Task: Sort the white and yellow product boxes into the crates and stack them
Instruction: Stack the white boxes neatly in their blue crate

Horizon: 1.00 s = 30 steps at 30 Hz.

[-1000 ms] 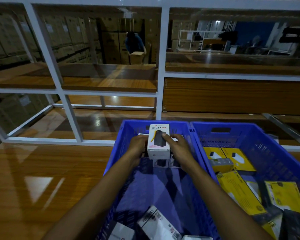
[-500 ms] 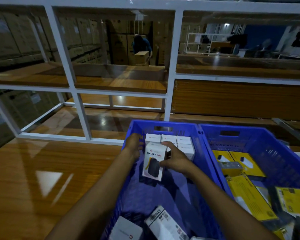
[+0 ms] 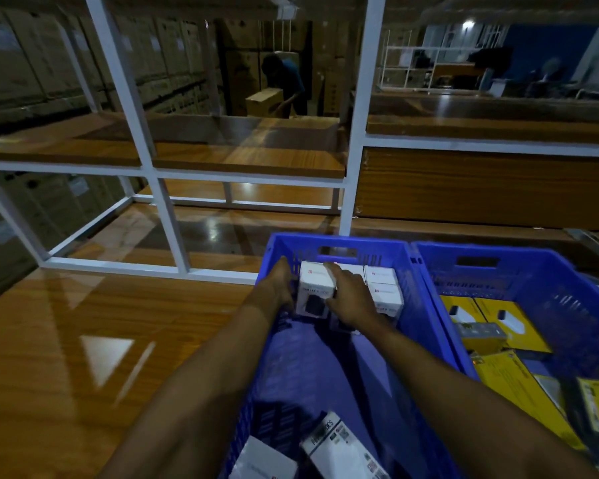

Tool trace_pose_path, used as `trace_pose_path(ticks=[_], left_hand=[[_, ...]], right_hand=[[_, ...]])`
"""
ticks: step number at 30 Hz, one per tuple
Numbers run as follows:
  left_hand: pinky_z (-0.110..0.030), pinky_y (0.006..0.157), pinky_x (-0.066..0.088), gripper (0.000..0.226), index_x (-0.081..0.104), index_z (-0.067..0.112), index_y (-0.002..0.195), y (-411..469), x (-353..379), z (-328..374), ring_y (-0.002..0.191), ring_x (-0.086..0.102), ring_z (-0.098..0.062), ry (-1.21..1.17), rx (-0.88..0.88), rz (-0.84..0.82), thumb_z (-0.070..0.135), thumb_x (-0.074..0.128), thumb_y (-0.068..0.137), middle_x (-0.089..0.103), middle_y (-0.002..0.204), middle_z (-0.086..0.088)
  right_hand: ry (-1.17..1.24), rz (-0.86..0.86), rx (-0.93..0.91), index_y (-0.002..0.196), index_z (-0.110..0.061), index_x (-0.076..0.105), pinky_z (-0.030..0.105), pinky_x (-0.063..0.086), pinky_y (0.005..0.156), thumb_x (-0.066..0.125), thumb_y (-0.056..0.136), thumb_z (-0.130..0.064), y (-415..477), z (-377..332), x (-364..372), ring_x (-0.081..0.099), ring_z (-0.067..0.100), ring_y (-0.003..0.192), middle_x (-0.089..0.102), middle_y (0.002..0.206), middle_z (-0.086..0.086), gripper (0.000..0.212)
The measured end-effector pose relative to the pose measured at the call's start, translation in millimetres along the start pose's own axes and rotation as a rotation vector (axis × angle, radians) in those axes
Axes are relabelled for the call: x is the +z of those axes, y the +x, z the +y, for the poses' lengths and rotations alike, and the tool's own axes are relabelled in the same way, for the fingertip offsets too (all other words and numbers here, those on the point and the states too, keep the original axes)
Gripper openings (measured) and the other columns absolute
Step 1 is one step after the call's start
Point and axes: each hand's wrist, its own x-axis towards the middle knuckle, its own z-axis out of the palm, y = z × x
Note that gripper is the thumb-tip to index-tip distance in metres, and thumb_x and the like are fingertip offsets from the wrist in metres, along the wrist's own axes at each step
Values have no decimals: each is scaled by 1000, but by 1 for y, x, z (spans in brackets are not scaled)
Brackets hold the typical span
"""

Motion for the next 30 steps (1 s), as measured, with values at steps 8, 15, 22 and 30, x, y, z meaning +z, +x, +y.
trace_pose_path(ticks=[8, 15, 22, 30], left_hand=[[-43, 105, 41, 92, 67, 11, 124, 29, 10, -17, 125, 54, -36, -41, -115, -85, 81, 20, 87, 63, 129, -16], [-52, 115, 28, 92, 72, 16, 109, 71, 4, -25, 112, 60, -37, 53, -85, -85, 86, 21, 79, 66, 119, -19], [-46, 101, 44, 84, 69, 16, 117, 64, 7, -23, 115, 60, -36, 41, -87, -84, 80, 23, 87, 66, 121, -19], [-49, 98, 51, 71, 63, 7, 125, 91, 6, -24, 110, 63, -39, 82, 154, 38, 64, 35, 95, 66, 122, -20]], right_hand=[[-391, -59, -71, 158, -15, 13, 46, 11, 122, 57, 90, -17, -8, 27, 42, 10, 32, 152, 10, 165, 15, 82], [-397, -50, -96, 158, -12, 4, 47, 1, 123, 55, 88, -26, -10, 30, 47, 1, 30, 154, 1, 166, 13, 88], [-366, -145, -95, 159, -13, 2, 47, 2, 124, 60, 87, -34, -6, 27, 35, -1, 29, 154, -2, 166, 13, 94], [-216, -213, -45, 159, -14, 7, 49, 11, 124, 65, 87, -44, -16, 26, 2, 3, 32, 153, 4, 166, 14, 97]])
